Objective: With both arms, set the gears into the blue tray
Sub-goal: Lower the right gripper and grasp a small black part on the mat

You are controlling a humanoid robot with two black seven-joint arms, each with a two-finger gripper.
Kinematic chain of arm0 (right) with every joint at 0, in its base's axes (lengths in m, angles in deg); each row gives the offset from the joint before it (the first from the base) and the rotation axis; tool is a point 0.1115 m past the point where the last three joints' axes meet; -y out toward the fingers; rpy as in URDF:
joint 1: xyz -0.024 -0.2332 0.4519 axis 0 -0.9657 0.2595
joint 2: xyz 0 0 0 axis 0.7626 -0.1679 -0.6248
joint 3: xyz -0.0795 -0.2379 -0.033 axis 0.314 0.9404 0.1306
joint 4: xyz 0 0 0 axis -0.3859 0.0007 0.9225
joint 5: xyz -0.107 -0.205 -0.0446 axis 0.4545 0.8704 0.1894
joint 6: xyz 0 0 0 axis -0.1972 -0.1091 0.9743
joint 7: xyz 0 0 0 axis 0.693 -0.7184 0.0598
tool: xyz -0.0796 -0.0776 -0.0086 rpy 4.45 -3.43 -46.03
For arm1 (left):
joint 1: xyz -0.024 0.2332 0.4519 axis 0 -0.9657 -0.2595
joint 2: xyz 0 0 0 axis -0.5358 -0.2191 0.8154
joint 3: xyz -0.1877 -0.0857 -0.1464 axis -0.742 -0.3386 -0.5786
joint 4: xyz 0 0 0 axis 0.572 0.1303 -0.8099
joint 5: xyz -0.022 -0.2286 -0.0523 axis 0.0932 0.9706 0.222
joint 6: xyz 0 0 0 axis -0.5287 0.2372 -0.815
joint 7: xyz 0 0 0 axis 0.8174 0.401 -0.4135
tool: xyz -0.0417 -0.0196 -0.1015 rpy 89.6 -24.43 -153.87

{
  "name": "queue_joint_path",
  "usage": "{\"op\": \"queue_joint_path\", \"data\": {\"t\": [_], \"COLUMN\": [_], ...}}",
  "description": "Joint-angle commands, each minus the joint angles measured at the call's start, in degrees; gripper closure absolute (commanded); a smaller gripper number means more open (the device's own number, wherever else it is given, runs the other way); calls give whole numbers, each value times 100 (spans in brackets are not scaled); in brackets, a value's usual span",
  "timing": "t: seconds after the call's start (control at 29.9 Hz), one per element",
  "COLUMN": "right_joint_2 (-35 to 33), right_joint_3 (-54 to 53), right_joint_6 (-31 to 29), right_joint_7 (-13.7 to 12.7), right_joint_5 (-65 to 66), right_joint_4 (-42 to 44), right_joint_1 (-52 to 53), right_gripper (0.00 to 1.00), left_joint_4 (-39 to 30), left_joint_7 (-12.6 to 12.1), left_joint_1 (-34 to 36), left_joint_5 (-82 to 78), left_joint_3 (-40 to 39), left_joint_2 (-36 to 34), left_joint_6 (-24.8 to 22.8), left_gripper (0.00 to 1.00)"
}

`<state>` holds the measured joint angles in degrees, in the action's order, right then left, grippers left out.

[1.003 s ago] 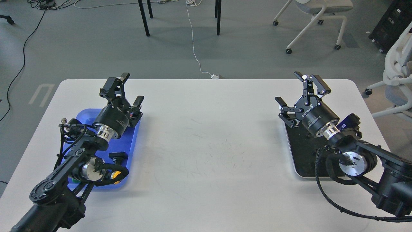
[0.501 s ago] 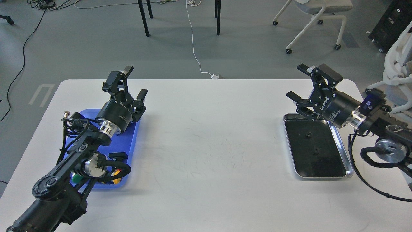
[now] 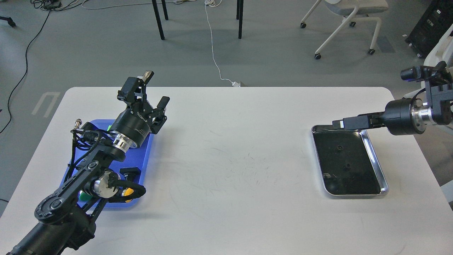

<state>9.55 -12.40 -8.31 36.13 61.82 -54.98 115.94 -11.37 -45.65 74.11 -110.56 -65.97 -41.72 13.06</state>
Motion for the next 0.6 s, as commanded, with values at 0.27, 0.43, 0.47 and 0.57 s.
{"op": "queue_joint_path", "data": {"t": [0.27, 0.43, 0.47, 0.57], "right_joint_2": [1097, 1668, 1774, 1941], "right_joint_3": [1633, 2003, 2073, 2301], "right_joint_6": [1611, 1797, 1797, 1797], "right_joint_7": [0, 0, 0, 0], "right_joint_5": [1063, 871, 704, 291], "right_joint_4": [1238, 1827, 1863, 1924], "right_joint_1": [180, 5, -65, -119], "right_gripper": [4, 8, 10, 16], "left_joint_4": [-140, -140, -140, -149], "left_joint_7": [36, 36, 36, 36], "left_joint_1": [-156, -156, -156, -156], "left_joint_5": [-8, -8, 0, 0], "left_joint_3": [-9, -44, -79, -115], "left_joint_2": [48, 48, 39, 4], "left_joint_6": [0, 0, 0, 0], "left_gripper": [2, 2, 2, 2]}}
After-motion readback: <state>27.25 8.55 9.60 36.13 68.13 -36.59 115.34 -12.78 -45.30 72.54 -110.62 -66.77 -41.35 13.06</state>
